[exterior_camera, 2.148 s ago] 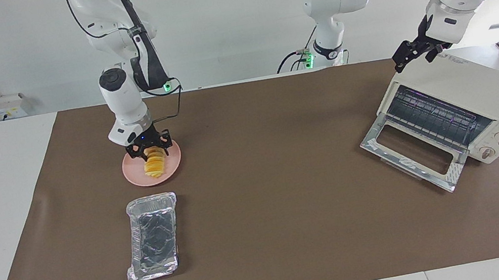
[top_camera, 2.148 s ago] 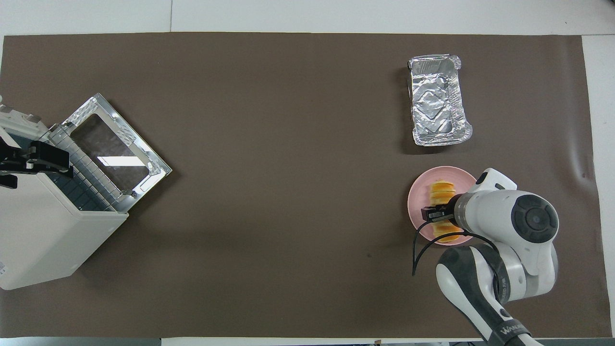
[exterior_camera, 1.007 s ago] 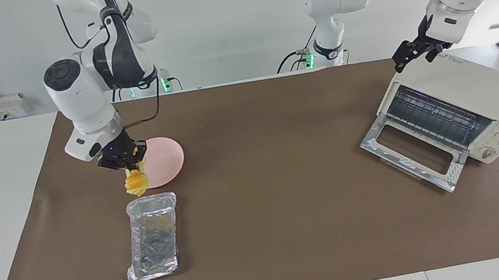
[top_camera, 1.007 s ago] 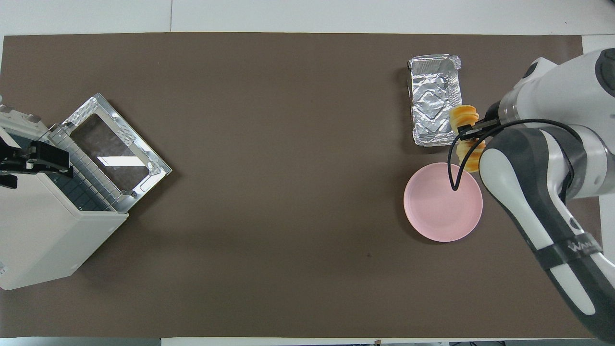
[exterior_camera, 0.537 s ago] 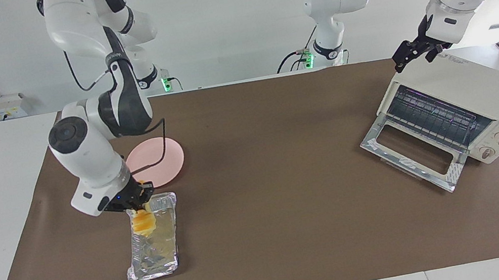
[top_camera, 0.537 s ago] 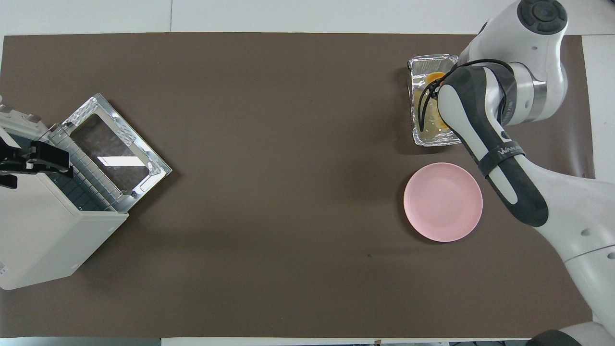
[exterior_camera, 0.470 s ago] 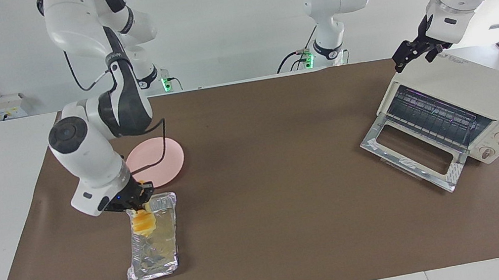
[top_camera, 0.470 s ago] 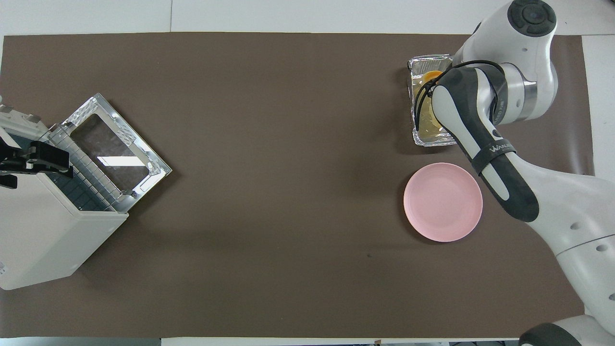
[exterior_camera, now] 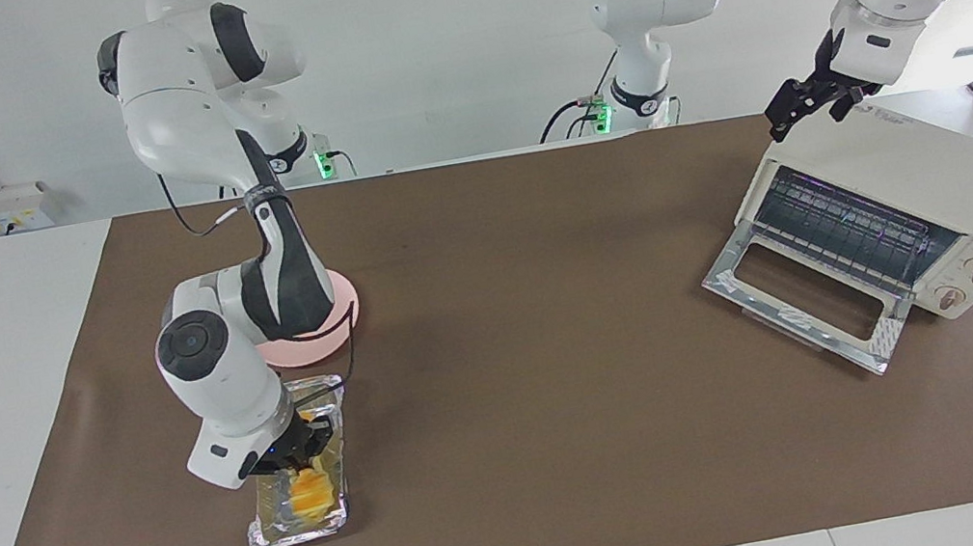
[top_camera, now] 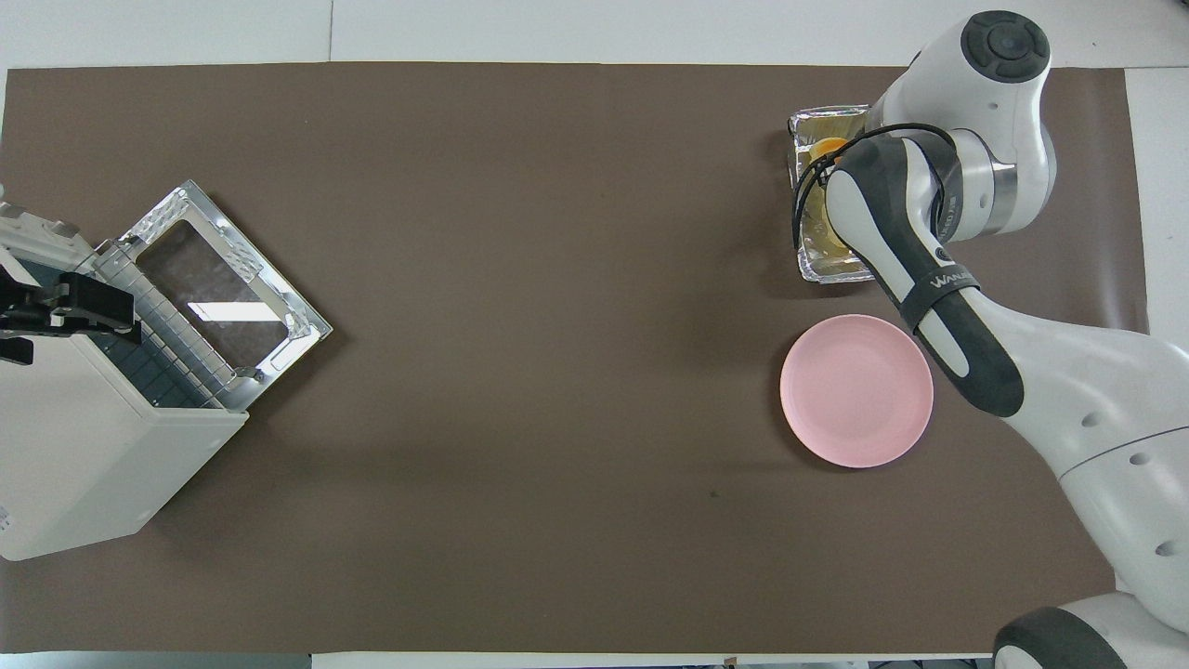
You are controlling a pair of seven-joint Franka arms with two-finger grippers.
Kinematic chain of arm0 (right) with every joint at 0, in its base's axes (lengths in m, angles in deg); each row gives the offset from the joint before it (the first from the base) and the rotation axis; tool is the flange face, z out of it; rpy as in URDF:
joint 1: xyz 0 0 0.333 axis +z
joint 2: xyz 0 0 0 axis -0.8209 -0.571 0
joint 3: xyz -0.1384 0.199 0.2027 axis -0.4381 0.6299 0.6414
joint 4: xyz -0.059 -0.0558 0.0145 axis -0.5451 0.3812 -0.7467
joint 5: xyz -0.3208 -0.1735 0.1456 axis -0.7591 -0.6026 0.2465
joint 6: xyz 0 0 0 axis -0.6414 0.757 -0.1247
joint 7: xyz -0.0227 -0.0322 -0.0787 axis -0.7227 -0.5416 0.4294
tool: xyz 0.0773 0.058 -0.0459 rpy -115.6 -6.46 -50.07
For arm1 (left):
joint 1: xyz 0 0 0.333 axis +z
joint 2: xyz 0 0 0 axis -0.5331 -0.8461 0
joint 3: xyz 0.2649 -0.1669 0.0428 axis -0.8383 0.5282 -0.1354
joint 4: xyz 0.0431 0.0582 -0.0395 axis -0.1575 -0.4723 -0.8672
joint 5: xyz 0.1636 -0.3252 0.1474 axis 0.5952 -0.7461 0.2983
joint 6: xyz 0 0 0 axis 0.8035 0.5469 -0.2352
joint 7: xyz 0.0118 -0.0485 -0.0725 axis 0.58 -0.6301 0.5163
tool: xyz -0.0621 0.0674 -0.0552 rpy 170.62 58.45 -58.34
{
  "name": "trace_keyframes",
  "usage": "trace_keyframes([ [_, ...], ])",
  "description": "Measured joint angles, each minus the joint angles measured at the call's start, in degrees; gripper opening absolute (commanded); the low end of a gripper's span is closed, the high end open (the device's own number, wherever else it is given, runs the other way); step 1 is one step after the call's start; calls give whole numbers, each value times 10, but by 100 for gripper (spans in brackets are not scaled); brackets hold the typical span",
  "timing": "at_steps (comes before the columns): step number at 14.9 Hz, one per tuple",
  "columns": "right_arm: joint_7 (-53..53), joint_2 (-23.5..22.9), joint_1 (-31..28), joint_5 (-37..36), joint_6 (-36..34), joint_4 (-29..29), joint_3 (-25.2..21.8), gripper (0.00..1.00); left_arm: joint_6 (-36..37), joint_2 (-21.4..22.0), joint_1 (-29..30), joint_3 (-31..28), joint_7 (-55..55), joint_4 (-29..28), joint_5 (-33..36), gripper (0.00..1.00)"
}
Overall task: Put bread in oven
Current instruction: 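Lower the bread into the foil tray and open the right gripper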
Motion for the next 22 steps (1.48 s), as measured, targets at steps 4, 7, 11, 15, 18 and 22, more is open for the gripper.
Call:
trace_keyframes([
  [4,13,19,-17,0,-73,26,-2,77,0,0,0,0,0,0,0,100],
  [7,80,21,-48,-1,-57,34,-3,70,0,0,0,0,0,0,0,100],
  [11,112,18,-64,-1,60,-32,-3,69,0,0,0,0,0,0,0,100],
  [15,111,19,-58,-1,86,-51,-3,78,0,0,0,0,0,0,0,100],
  [18,111,22,-57,-1,64,-49,-2,78,0,0,0,0,0,0,0,100],
  [22,111,26,-56,-1,67,-48,0,60,0,0,0,0,0,0,0,100],
])
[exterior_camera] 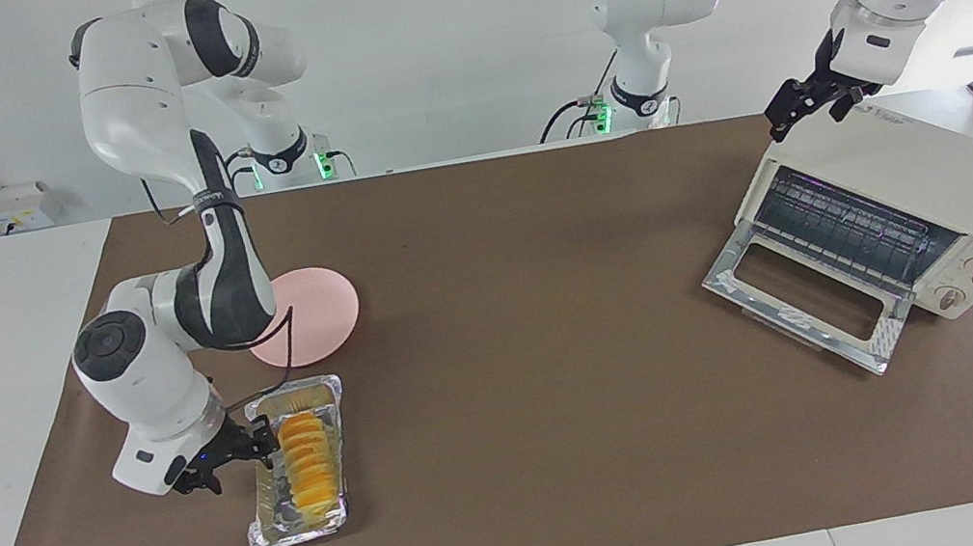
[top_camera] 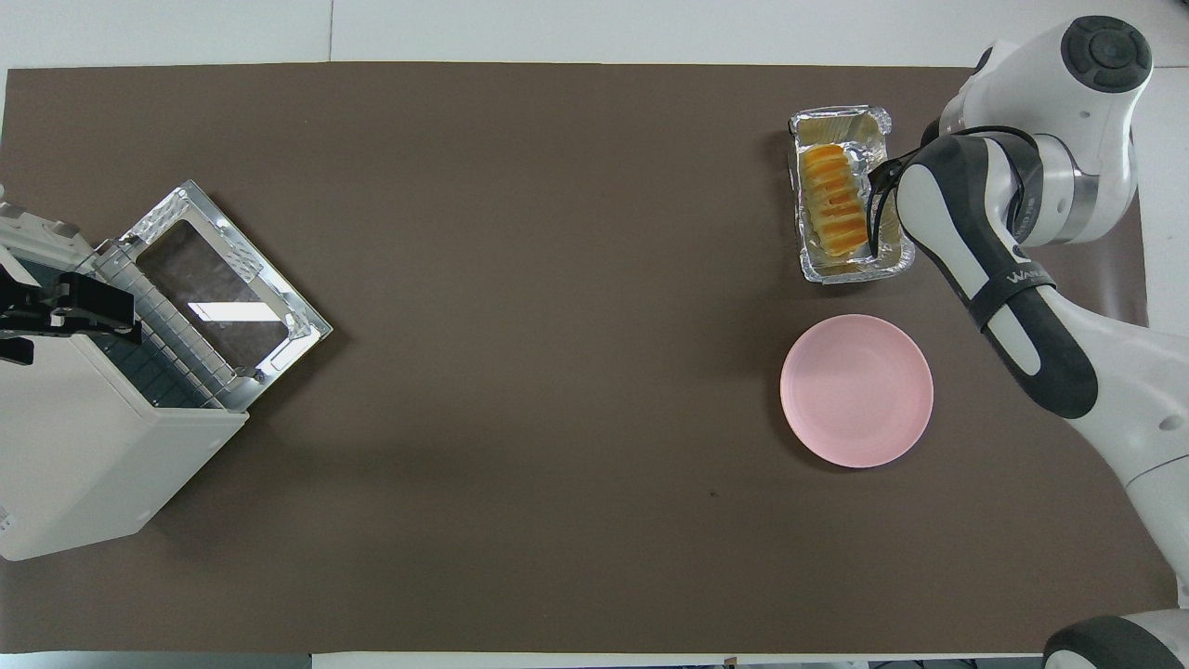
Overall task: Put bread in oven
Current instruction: 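Lower the bread into the foil tray and open the right gripper, then slide the foil tray with the right gripper toward the toaster oven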
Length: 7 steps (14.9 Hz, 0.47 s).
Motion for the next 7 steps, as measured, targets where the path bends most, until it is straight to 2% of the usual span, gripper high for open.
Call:
trace_keyframes([
  [1,0,0,0,0,13,-8,0,32,0,0,0,0,0,0,0,100],
  [2,0,0,0,0,30,-19,0,0,0,0,0,0,0,0,0,100],
  [7,0,1,4,0,42,-37,0,0,0,0,0,0,0,0,0,100],
])
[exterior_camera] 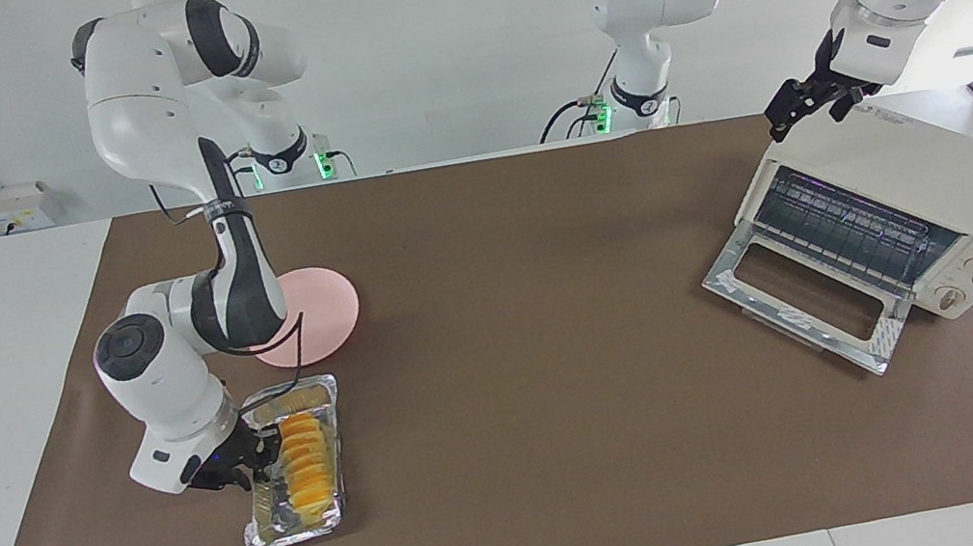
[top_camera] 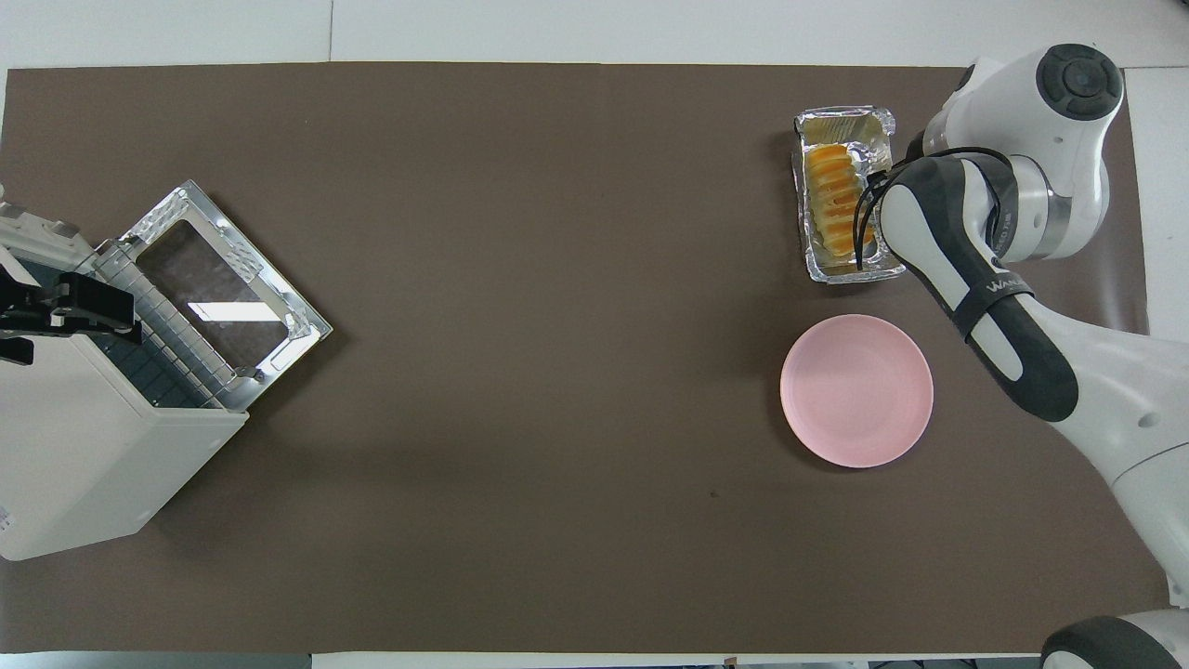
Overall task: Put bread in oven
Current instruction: 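Slide the foil tray with the right gripper toward the toaster oven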
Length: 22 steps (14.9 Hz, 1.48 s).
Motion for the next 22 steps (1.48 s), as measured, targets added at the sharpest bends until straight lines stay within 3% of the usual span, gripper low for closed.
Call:
trace_keyframes([
  [2,0,4,1,0,-27,11,1,0,0,0,0,0,0,0,0,100],
  [8,-40,34,8,22,-203,82,16,0,0,0,0,0,0,0,0,100],
  [12,-172,65,102,35,-258,95,26,0,0,0,0,0,0,0,0,100],
  [17,-420,62,267,36,-198,88,26,0,0,0,0,0,0,0,0,100],
  [22,-488,40,304,36,-66,17,26,0,0,0,0,0,0,0,0,100],
])
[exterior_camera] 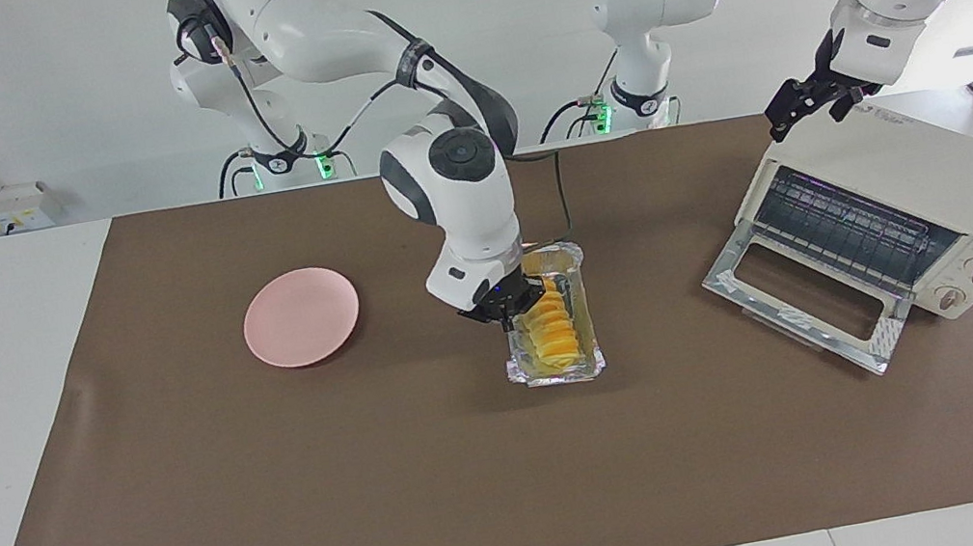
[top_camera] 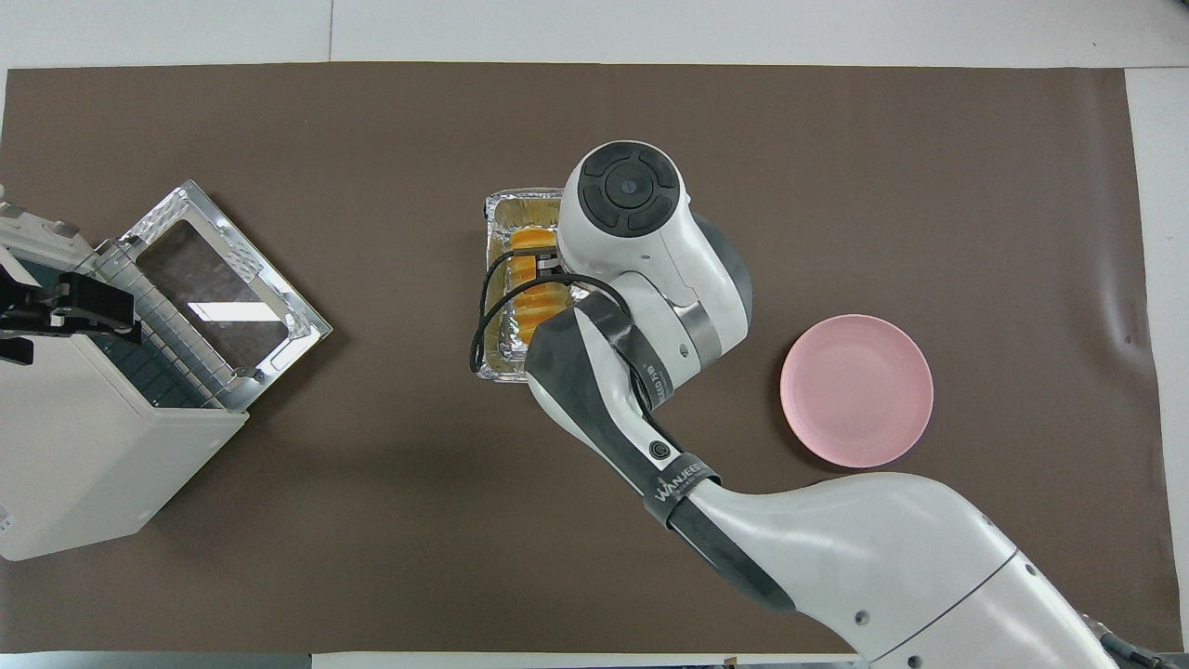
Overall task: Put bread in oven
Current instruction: 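Slide the foil tray with the right gripper toward the toaster oven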
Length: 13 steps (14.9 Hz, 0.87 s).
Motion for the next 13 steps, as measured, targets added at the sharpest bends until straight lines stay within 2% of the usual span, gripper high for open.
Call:
trace_keyframes([
  [2,-1,-1,2,0,33,-31,0,0,0,0,0,0,0,0,0,100],
  [3,-2,-1,5,0,38,-38,0,62,0,0,0,0,0,0,0,100],
  [4,-4,0,10,0,39,-41,0,100,0,0,0,0,0,0,0,100],
  [9,-31,13,28,0,32,-43,0,100,0,0,0,0,0,0,0,100],
  [13,-23,36,11,-1,-36,-22,-14,100,0,0,0,0,0,0,0,100],
])
